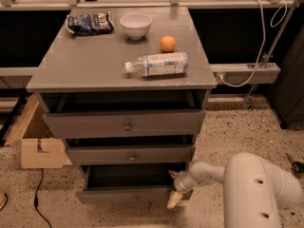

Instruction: Open bottom drawer

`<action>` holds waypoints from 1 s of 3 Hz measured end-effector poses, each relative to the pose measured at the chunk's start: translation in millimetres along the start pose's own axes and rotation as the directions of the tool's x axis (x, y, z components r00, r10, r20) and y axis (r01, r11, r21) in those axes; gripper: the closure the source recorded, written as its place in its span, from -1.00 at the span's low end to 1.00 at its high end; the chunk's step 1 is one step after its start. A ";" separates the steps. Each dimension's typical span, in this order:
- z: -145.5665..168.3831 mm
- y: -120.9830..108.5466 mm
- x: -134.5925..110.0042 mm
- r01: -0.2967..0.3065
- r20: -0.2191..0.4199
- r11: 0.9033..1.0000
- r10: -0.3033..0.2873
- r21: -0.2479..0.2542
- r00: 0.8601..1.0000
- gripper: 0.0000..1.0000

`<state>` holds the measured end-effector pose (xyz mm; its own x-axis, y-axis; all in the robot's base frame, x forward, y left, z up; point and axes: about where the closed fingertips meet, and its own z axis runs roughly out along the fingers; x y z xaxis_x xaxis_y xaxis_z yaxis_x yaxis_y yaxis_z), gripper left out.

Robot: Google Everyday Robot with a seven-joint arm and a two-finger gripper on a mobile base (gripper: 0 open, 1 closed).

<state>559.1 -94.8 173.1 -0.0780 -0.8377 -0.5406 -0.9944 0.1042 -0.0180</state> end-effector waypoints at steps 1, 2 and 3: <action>8.9 8.8 0.7 0.012 -0.014 0.998 -0.013 -0.055 1.000 -1.00; 14.9 30.5 0.6 0.023 -0.051 0.993 -0.029 -0.112 0.998 -1.00; 17.4 68.5 0.7 0.017 -0.102 0.985 -0.034 -0.169 0.994 -0.62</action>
Offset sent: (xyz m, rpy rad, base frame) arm -0.0787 0.0196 -0.0213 -0.0906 0.1710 0.1466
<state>492.2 -78.9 156.9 -0.0509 -0.8909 -0.4513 -0.9933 -0.0020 0.1159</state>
